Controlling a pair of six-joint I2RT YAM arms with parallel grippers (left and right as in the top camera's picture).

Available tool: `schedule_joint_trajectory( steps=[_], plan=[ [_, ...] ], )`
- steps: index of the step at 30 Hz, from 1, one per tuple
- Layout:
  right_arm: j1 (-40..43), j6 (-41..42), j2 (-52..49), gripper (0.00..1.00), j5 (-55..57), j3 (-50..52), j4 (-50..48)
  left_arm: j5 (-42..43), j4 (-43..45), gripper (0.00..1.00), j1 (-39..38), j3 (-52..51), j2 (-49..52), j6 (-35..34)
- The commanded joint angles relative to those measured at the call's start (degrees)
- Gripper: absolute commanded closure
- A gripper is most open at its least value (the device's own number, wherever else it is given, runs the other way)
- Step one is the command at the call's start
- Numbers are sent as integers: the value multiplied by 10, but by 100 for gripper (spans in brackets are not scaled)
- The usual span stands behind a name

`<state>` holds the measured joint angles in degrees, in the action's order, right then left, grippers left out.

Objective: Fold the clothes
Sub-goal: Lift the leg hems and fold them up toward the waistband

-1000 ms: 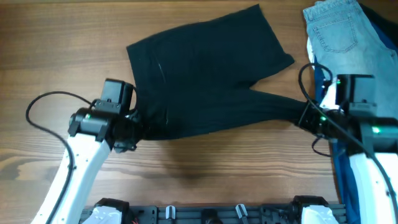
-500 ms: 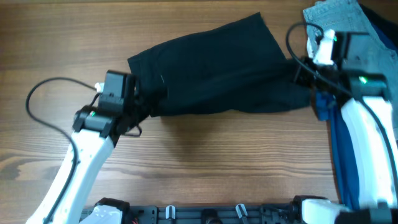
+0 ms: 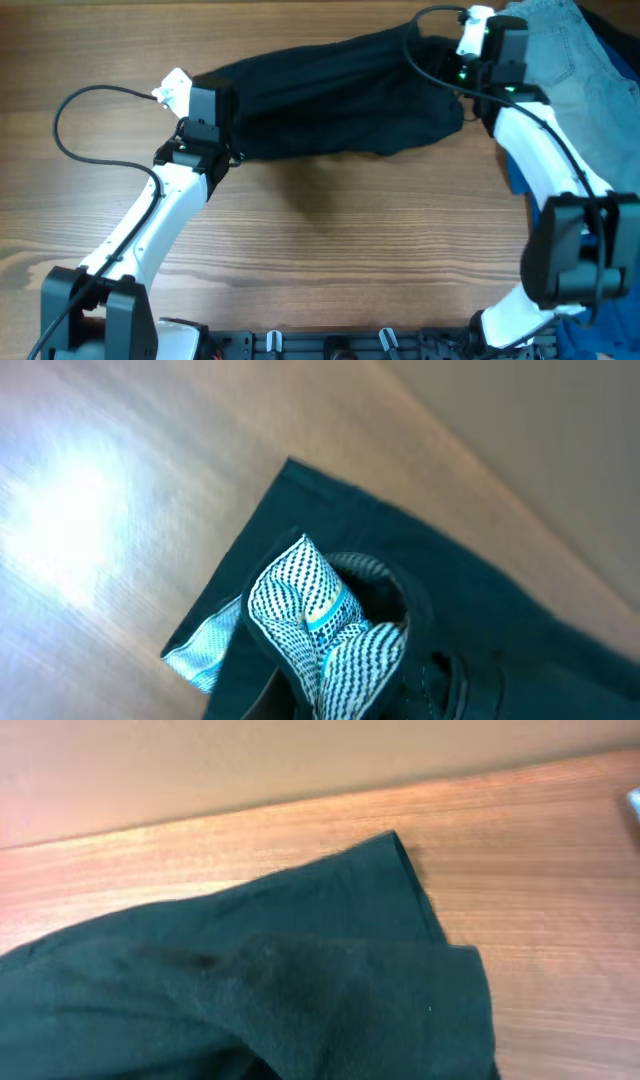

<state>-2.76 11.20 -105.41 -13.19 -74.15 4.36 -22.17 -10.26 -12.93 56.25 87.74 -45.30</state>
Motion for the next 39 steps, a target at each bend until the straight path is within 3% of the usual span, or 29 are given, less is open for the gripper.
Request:
schedule_joint_trajectory(
  steps=[1, 7, 10, 11, 12, 13, 14, 15, 17, 21, 30, 32, 39],
  plan=[
    [-20, -6, -62, 96, 49, -14, -61, -102, 52, 96, 13, -1, 24, 1],
    [-32, 9, -125, 95, 77, -14, -174, -113, 213, 93, 31, -1, 109, 2],
    [-32, 10, -150, 96, 77, -14, -234, -113, 327, 93, 41, -1, 156, 57],
    [-32, 10, -160, 96, 77, -14, -264, -113, 386, 83, 44, -1, 174, 89],
    [-32, 12, -169, 90, 76, -14, -294, -113, 438, 54, 46, -1, 187, 113],
    [-33, 15, -177, 59, 76, -14, -325, -113, 489, 9, 48, 0, 200, 137],
    [-36, 20, -183, 9, 77, -14, -352, -113, 522, 0, 50, 1, 208, 154],
    [-38, 25, -188, 0, 82, -14, -370, -113, 533, 0, 51, 1, 210, 162],
    [-41, 23, -188, 0, 99, -14, -378, -113, 527, 0, 52, 2, 210, 166],
    [-41, 22, -182, 0, 98, -18, -354, -100, 474, 0, 49, 2, 204, 166],
    [-47, -87, -136, 0, 30, -76, -47, 39, 221, 0, 57, 12, 166, 214],
    [-66, -128, -137, 0, 40, -76, 9, 130, 103, 0, 85, 60, 166, 213],
    [-96, -110, -160, 0, 42, -76, 140, 223, -156, 0, 131, 210, 166, 260]
  ],
)
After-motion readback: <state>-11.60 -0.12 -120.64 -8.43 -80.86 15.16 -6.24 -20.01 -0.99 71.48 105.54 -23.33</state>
